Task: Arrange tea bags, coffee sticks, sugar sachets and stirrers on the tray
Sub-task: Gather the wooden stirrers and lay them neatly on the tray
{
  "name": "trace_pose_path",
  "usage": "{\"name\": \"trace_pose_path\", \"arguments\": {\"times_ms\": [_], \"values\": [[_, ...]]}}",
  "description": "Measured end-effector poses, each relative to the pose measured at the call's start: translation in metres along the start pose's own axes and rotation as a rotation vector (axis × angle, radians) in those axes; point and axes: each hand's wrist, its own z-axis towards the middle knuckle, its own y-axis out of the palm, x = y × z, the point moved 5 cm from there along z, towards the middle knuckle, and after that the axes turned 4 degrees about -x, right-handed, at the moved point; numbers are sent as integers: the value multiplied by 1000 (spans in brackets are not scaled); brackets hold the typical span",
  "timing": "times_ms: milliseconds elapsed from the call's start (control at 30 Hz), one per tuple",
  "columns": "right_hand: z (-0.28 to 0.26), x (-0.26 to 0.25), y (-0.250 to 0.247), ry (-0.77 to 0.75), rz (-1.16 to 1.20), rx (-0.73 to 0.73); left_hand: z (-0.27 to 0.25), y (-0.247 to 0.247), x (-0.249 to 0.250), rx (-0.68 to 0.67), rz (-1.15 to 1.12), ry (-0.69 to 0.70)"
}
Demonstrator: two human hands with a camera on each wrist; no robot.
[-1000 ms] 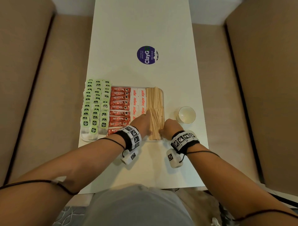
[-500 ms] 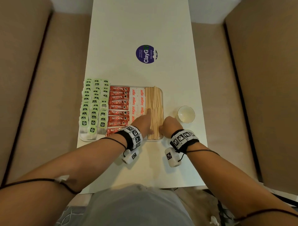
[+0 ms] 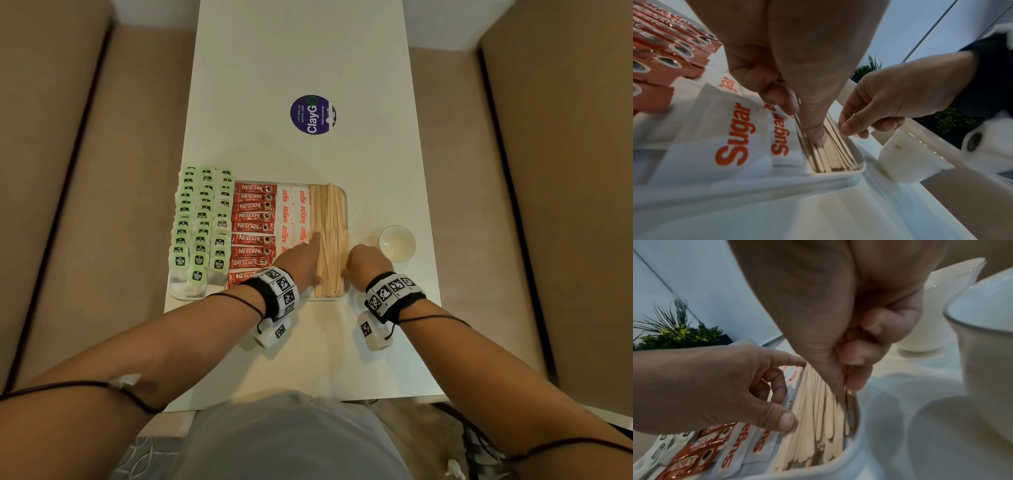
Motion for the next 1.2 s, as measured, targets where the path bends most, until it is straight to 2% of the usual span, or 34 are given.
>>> {"name": "trace_pose_path", "arguments": {"times_ms": [200,333,433,567,767,967,1100,1200], "values": [[0,-4,-4,-65,-57,15,3,-3,3,9,7,3],[-7,-22,5,-286,-76,38,5,-3,1,1,18,15],[-10,-27,19,-362,-114,23,4,-6,-2,-3,48,37],[-9,-25,19,-360,-82,45,0,-8,-10,-5,143,36],[-9,-26,20,-372,-58,27,-1,-5,-8,-3,158,37],[3,-26,-5,-353,-19,206,2,-11,-9,22,138,16],[14,-25,-5,-297,-75,133,3,-13,-9,23,142,-6],[12,-24,-5,-304,-114,140,5,-13,-9,22,144,-4]]}}
